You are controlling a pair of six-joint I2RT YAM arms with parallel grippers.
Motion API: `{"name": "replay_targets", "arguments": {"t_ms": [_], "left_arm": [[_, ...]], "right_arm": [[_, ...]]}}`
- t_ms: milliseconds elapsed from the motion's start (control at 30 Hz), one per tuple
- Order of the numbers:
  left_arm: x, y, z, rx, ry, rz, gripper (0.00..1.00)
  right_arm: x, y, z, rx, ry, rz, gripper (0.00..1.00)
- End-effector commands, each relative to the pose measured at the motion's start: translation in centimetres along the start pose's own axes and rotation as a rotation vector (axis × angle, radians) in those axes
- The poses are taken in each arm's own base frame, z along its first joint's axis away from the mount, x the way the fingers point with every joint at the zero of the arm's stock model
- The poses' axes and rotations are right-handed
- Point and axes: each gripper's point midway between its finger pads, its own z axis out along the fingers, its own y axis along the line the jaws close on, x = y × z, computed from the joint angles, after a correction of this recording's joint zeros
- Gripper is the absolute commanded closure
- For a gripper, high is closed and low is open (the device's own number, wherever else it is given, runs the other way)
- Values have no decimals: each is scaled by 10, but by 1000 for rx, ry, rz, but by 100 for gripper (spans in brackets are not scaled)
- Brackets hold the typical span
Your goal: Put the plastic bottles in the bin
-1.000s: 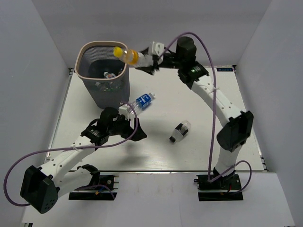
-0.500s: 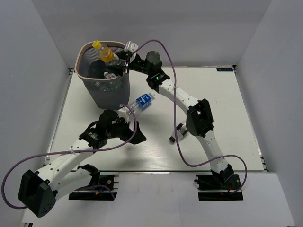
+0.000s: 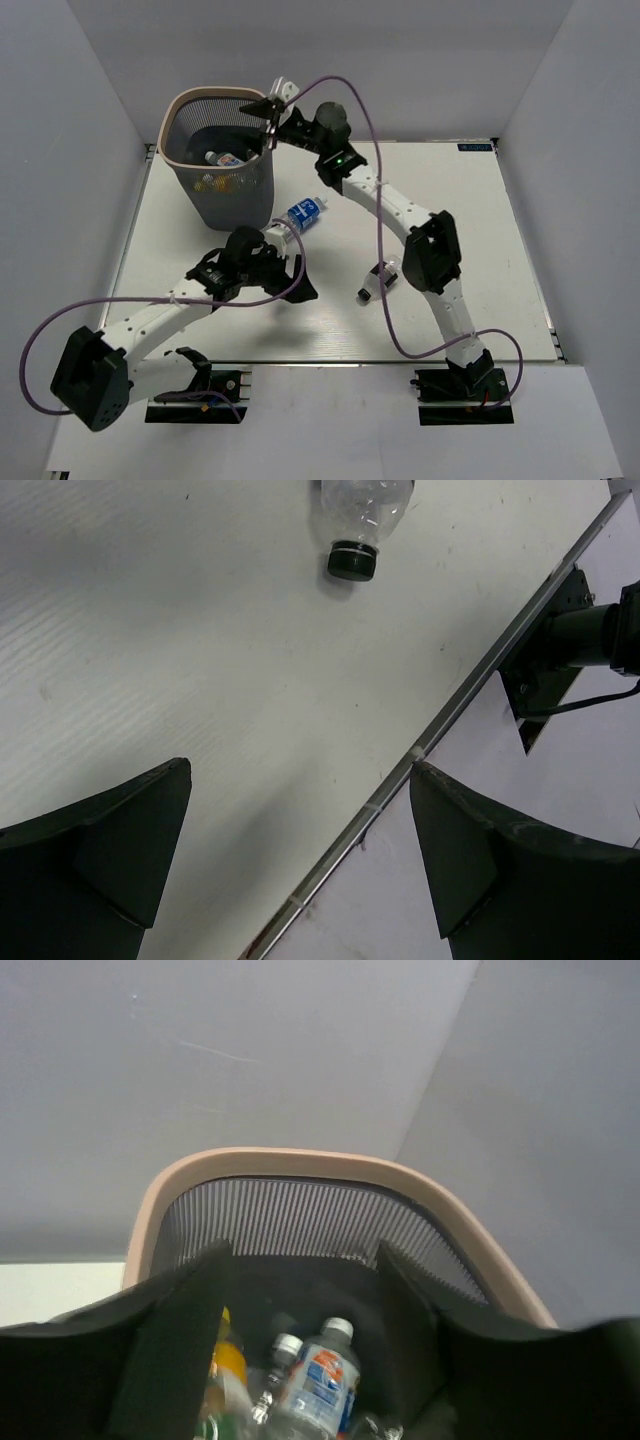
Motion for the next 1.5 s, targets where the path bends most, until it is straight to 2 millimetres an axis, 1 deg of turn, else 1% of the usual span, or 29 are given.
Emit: {"name": "replay_targets", "arguments": {"t_ms": [0, 33, 67, 100, 167, 200, 233, 267, 300, 333, 367, 400, 433, 467, 500, 533, 567, 600, 767, 800, 833, 1000, 1100, 1200, 1267, 1300, 1367, 1400, 1467], "left_arm": [[-39, -25, 8, 92, -84, 109, 0], [-46, -32, 11, 107, -95, 137, 0], [-48, -29, 19, 103, -84, 132, 0], [-59, -37, 23, 124, -107, 164, 0], [-62, -45, 35, 148, -98, 194, 0], [-68, -45, 47, 143, -96, 209, 0], [-65, -50, 56, 156, -75, 232, 0], [-75, -54, 62, 148, -86, 242, 0], [-74, -55, 70, 145, -73, 257, 0], [-70, -51, 85, 136, -46, 261, 0], [-67, -55, 94, 123, -35, 272, 0], [-74, -60, 100, 116, -40, 280, 0], [-71, -61, 108, 108, -22, 290, 0], [-69, -62, 116, 76, -17, 301, 0], [-71, -63, 128, 62, -11, 306, 0], [-69, -63, 134, 48, -2, 320, 0], [-69, -56, 140, -11, 2, 321, 0], [-68, -62, 151, -15, 8, 333, 0], [-68, -51, 176, -150, 24, 375, 0], [-74, -58, 180, -153, 13, 384, 0], [-75, -50, 184, -192, 12, 384, 0], [-53, -41, 212, -264, 88, 418, 0], [-53, -43, 218, -280, 87, 428, 13], [-48, -38, 219, -288, 107, 437, 16], [-45, -35, 215, -302, 116, 438, 23], [-49, -38, 212, -297, 105, 438, 27], [-57, -43, 204, -297, 80, 439, 44], [-76, -53, 191, -303, 24, 441, 52], [-106, -66, 173, -295, -47, 442, 62]], "right_arm": [[-129, -29, -31, 90, -97, -126, 37], [-133, -43, -39, 152, -71, -141, 51], [-135, -58, -51, 214, -40, -133, 74], [-136, -68, -76, 287, 63, -84, 100], [-136, -102, -118, 447, 159, -53, 100], [-119, -118, -154, 501, 267, 8, 100], [-82, -112, -183, 519, 419, 120, 100], [-61, -114, -222, 559, 544, 189, 92], [-51, -125, -257, 597, 604, 225, 69], [-26, -109, -288, 595, 717, 323, 44], [-11, -98, -322, 579, 798, 421, 38], [-8, -102, -351, 612, 834, 450, 34], [7, -81, -387, 637, 922, 567, 36], [8, -73, -394, 614, 920, 603, 39], [22, -64, -422, 643, 950, 656, 42], [12, -60, -427, 651, 929, 636, 46], [11, -51, -439, 655, 923, 634, 53], [10, -43, -457, 679, 921, 641, 56], [13, -16, -481, 684, 912, 697, 56], [13, -14, -484, 681, 901, 716, 56], [12, -15, -488, 691, 895, 718, 56], [10, -14, -496, 702, 860, 741, 54], [8, -16, -499, 701, 844, 751, 54], [10, -16, -499, 694, 837, 771, 52], [12, -12, -499, 675, 838, 781, 48], [15, -10, -499, 669, 843, 792, 45], [23, -5, -501, 643, 861, 804, 39], [25, -1, -502, 634, 869, 816, 39], [36, 7, -507, 609, 899, 837, 49]]}}
